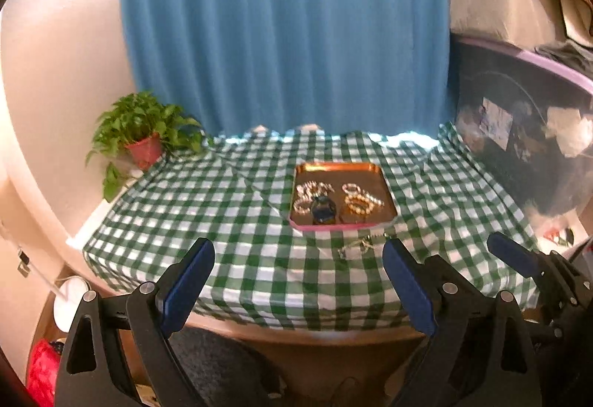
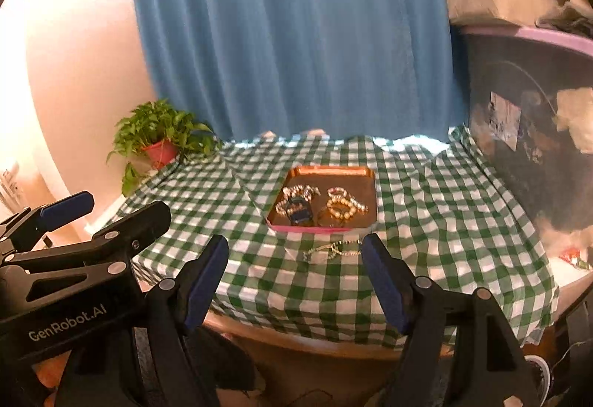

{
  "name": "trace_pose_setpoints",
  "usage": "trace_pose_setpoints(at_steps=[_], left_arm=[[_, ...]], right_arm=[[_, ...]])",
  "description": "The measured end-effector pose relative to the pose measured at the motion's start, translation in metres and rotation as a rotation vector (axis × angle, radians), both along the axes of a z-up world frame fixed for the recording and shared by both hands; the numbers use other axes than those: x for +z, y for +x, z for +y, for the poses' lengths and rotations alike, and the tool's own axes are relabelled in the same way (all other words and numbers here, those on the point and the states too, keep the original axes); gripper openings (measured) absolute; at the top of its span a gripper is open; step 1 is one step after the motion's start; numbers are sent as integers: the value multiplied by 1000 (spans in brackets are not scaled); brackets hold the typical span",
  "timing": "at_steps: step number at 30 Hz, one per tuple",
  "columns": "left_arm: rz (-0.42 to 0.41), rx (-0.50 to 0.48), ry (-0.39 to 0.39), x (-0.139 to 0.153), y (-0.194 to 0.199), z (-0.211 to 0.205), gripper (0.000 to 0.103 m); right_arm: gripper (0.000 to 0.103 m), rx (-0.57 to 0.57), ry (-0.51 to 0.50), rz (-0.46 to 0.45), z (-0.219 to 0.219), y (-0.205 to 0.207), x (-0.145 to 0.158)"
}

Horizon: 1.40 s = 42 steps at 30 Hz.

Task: Organize jewelry
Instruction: 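Pull both open tools back from the tray toward the bracelets on the cloth, then close the right tool on the silver chain bracelet while the left tool grasps the green-bead bracelet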

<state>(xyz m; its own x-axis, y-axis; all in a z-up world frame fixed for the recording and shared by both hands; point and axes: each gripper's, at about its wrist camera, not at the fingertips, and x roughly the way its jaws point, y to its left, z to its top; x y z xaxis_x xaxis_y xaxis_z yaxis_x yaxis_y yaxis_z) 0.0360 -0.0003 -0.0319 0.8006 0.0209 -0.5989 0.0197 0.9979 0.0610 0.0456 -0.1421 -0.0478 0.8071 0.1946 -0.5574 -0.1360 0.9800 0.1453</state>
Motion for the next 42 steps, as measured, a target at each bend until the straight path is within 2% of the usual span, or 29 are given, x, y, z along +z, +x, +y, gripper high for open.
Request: trace_pose_setpoints(at_steps=[15,20,27,31,34,36,38,40,42], left_arm=[[161,-31,-6,-63,54,-11,92],[205,-111,-30,-91,77,-13,92],[247,-151,-42,-137,118,-11,95],[313,-178,-35,-167,146,-14,95],[342,-215,-41,-185,165,-16,95],[329,-243,-48,-191,175,-17,94],[299,-259,-43,-198,187,-16,94],[276,-273,-39,-204,198,-18,94],[282,-295,-19,-216,213,-21,89]], right_arm=[[71,-5,-6,130,-5,38,-58],[72,8,6,161,-7,54,-81],[72,24,-32,198,-2,85,-121],[60,77,-59,190,3,107,-148],[56,108,-71,193,4,122,-165],[53,116,-66,194,1,132,-175],[47,99,-69,174,-6,139,-182],[45,87,-77,171,-15,147,-186],[41,75,-80,172,-27,160,-188]])
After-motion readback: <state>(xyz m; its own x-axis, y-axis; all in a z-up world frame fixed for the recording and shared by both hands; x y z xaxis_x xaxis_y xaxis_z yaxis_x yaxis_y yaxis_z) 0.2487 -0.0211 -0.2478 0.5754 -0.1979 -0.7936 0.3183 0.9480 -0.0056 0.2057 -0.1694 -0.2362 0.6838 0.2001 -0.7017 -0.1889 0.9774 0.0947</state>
